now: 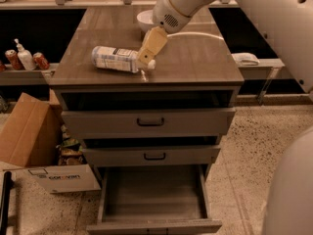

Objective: Place blue plastic bottle into bottom drawer

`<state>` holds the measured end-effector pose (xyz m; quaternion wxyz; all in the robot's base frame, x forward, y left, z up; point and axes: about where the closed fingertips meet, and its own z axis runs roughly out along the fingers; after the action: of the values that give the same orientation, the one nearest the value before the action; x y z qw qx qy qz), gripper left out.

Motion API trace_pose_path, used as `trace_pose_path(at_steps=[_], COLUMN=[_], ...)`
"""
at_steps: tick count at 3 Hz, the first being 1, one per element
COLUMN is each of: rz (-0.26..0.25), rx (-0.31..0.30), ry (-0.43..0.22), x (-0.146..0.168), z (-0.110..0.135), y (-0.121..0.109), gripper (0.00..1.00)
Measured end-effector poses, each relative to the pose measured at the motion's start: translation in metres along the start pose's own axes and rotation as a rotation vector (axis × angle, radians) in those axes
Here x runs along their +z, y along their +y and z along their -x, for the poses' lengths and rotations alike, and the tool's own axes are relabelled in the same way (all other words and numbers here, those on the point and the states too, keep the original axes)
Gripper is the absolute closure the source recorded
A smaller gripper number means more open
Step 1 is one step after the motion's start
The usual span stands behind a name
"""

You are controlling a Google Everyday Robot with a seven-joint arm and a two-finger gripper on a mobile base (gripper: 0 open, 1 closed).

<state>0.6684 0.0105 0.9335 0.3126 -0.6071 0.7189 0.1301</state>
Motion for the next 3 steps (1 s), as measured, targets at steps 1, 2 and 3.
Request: trace_pose_path(at_steps=[1,2,3], rz=[0.024,0.046,0.059], rx=[-0.002,0.02,0.042], ry=[0.019,0.028,0.026], x=[0.034,0.067,0.092], z=[0.019,0.028,0.03], y=[0.0,-0.001,-0.005], gripper=[0.0,0.0,0.0])
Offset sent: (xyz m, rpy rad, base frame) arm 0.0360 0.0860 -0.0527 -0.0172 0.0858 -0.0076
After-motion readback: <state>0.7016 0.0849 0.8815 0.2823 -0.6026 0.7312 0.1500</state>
